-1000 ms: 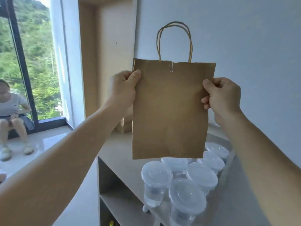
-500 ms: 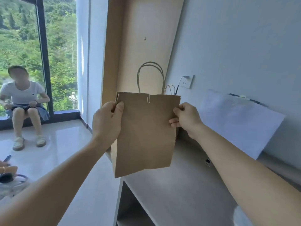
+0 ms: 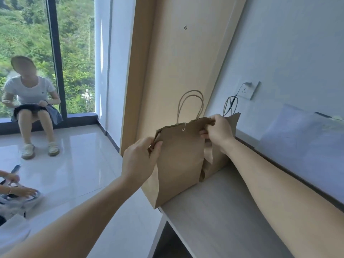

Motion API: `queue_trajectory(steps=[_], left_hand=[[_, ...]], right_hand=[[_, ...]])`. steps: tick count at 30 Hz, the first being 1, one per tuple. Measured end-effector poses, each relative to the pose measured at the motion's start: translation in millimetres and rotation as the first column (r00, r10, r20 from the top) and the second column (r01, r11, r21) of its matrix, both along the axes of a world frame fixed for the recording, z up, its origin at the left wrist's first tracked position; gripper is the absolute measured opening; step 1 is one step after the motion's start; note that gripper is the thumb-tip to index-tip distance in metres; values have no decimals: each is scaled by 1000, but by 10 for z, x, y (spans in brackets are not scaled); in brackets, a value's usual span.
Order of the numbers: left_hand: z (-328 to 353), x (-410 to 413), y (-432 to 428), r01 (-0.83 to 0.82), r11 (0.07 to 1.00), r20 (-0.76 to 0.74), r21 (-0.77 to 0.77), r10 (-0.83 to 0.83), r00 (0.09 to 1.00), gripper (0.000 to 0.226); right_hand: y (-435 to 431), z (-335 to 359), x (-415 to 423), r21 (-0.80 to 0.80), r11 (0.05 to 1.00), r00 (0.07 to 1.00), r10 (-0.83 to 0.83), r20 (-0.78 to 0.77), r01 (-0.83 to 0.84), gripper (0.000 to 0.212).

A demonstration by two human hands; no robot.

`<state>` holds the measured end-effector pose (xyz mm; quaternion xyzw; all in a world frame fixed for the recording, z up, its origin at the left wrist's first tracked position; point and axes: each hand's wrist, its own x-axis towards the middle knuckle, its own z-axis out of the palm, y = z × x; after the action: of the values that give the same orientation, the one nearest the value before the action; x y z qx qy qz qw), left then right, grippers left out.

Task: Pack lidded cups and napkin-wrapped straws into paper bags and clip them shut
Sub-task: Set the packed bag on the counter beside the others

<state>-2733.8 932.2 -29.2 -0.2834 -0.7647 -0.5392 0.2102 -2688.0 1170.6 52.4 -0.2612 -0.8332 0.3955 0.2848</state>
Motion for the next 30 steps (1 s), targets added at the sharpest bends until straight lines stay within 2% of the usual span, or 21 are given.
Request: queue_trajectory(steps=[6, 14, 17, 19, 20, 21, 22, 23, 25, 26, 30], left_hand=[[-2, -65, 180, 26, 999, -70, -31, -29, 997, 37], [-15, -128, 214, 37, 999, -11, -28, -38, 999, 41], [31, -100, 221, 8, 996, -5, -88, -9, 1000, 33], [81, -57, 204, -33, 989, -70, -143, 24, 997, 17], [100, -38, 202, -69, 988, -133, -139, 50, 990, 27], [123, -19, 210, -113, 986, -234, -119, 83, 969, 49], [158, -6, 215, -162, 983, -364, -91, 118, 924, 65], [196, 13, 237, -210, 975, -499, -70, 148, 854, 71], [297, 109, 322, -240, 960, -654, -144, 90, 751, 69], [337, 178, 386, -232, 946, -664, -228, 24, 747, 67], [469, 634, 666, -115, 820, -478, -561, -207, 854, 61]], right_hand=[[175, 103, 33, 107, 993, 998, -57, 6, 56, 25], [156, 125, 120, 210, 973, 995, -94, -18, 96, 24], [117, 120, 134, 228, 969, 995, -88, -41, 95, 16], [94, 93, 177, 288, 953, 995, -91, -31, 96, 31], [81, 84, 212, 311, 945, 995, -95, -21, 97, 41], [64, 80, 255, 321, 942, 995, -97, -10, 95, 50], [43, 77, 310, 326, 942, 996, -93, 9, 85, 56], [28, 72, 379, 335, 940, 995, -89, 41, 70, 60], [10, 67, 563, 374, 927, 984, -89, 153, 26, 64], [0, 69, 682, 389, 921, 972, -88, 219, -4, 66], [-21, 154, 1332, 393, 914, 899, -89, 429, -97, 69]])
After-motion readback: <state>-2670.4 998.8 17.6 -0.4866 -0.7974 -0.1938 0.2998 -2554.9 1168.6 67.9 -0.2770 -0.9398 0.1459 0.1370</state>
